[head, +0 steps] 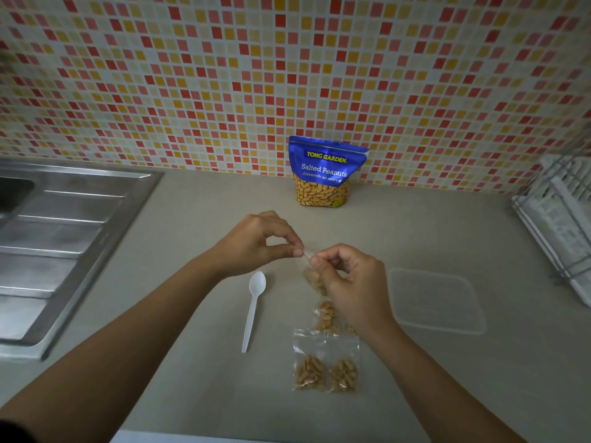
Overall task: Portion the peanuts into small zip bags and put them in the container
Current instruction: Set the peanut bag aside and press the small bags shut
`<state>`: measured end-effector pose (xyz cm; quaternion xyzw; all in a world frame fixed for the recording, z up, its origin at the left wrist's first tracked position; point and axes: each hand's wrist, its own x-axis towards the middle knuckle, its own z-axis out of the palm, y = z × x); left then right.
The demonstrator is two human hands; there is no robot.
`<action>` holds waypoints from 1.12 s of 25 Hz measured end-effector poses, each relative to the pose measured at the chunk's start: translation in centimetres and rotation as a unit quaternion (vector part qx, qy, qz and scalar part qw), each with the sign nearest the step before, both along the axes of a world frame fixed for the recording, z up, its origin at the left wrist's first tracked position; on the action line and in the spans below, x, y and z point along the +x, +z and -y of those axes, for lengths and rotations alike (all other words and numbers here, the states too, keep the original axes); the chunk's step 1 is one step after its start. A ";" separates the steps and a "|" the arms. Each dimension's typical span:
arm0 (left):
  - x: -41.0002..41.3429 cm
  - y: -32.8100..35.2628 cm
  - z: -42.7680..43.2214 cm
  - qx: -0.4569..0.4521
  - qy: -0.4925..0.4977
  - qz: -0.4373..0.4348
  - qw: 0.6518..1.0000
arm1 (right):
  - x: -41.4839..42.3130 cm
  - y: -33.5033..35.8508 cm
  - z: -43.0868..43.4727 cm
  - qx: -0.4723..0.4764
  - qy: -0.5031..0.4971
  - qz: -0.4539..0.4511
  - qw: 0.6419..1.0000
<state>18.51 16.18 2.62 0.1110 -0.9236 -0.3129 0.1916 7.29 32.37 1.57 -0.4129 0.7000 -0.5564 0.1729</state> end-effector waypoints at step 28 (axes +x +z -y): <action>-1.0 -12.3 -7.4 0.006 0.328 0.279 0.902 | -5.9 -11.6 4.4 0.309 0.014 -0.250 0.917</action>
